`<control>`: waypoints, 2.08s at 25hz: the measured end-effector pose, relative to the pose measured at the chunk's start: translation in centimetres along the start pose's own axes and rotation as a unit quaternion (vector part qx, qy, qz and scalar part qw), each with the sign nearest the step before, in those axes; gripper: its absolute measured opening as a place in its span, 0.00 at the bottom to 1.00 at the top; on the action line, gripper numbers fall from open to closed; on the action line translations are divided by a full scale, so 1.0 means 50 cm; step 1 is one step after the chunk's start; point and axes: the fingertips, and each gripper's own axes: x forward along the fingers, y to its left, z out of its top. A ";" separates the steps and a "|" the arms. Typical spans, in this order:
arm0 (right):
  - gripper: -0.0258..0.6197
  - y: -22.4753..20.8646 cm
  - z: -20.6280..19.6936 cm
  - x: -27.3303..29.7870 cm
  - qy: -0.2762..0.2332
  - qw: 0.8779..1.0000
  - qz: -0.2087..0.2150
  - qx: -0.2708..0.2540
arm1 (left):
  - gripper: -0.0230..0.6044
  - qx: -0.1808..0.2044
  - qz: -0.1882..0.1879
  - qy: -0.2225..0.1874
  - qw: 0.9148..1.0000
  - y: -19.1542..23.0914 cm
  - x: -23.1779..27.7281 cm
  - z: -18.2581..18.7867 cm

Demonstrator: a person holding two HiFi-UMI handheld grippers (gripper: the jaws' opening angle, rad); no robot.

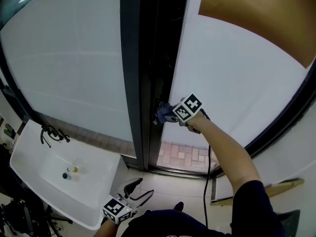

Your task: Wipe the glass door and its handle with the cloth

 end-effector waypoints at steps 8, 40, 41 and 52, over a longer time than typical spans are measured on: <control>0.26 -0.029 -0.065 -0.047 0.020 1.000 -0.018 -0.002 | 0.45 0.003 -0.020 0.000 1.000 -0.008 0.021 0.004; 0.25 0.094 -0.004 0.102 0.109 0.673 -0.329 -0.653 | 0.45 -0.012 0.001 -0.007 1.000 -0.002 -0.016 -0.022; 0.25 0.095 -0.013 0.099 0.110 0.669 -0.326 -0.659 | 0.45 -0.013 0.000 -0.007 1.000 -0.003 -0.017 -0.019; 0.25 0.032 -0.174 0.026 0.161 0.672 -0.316 -0.650 | 0.45 -0.003 -0.025 0.006 1.000 -0.009 0.005 -0.017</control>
